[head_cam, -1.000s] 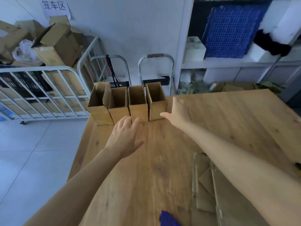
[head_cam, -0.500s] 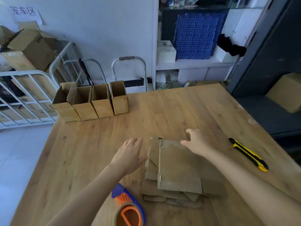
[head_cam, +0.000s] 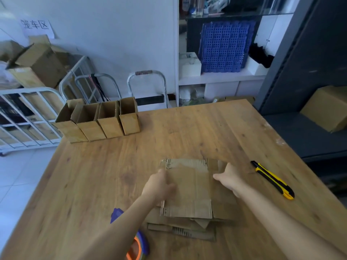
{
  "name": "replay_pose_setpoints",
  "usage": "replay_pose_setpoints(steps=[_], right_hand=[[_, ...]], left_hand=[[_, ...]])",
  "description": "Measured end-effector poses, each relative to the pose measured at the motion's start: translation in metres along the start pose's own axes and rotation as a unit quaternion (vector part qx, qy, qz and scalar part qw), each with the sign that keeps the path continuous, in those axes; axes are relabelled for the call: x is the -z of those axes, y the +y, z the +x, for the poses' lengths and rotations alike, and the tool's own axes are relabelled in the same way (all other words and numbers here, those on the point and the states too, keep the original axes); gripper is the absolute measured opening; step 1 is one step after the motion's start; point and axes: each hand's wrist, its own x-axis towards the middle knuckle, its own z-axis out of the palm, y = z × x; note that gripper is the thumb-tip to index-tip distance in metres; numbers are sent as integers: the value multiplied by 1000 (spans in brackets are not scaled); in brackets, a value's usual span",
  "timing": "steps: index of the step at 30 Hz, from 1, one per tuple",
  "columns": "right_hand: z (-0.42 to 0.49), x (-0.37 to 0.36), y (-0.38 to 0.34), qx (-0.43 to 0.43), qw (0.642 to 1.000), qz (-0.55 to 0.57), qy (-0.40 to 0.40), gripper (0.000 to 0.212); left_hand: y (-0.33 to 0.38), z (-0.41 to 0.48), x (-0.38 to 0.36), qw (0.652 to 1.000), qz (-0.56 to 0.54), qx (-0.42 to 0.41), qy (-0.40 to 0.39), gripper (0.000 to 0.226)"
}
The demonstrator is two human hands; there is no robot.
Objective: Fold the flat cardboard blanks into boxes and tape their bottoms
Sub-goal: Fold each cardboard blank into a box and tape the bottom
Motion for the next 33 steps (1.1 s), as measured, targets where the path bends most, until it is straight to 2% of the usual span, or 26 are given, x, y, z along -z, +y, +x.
replay_pose_setpoints(steps=[2,6,10,13,16,19,23,26,30,33], right_hand=[[-2,4,-10,25,1000,12,7,47],[-7,4,-39,117,990,64,52,79],[-26,-5,-79,201,968,129,80,93],[-45,-21,-113,240,957,156,36,101],[-65,-46,-143,271,941,198,-42,79],[-78,-75,-164,289,929,209,-105,87],[-87,-114,-184,294,922,173,-184,92],[-94,-138,-192,291,922,130,-220,96],[-96,-159,-191,280,929,76,-230,100],[-96,-166,-192,279,933,60,-221,100]], left_hand=[[1,0,10,998,-43,10,38,35],[-4,-1,38,991,-76,-8,113,33],[-21,-7,75,979,-103,-15,178,40],[-46,-16,99,967,-113,-22,230,40],[-79,-28,118,955,-118,-24,273,40],[-117,-42,130,944,-108,-25,311,39],[-165,-61,134,944,-115,-13,309,32],[-192,-73,133,951,-153,-1,268,31],[-206,-84,134,948,-220,35,230,26],[-203,-85,140,934,-257,74,237,37]])
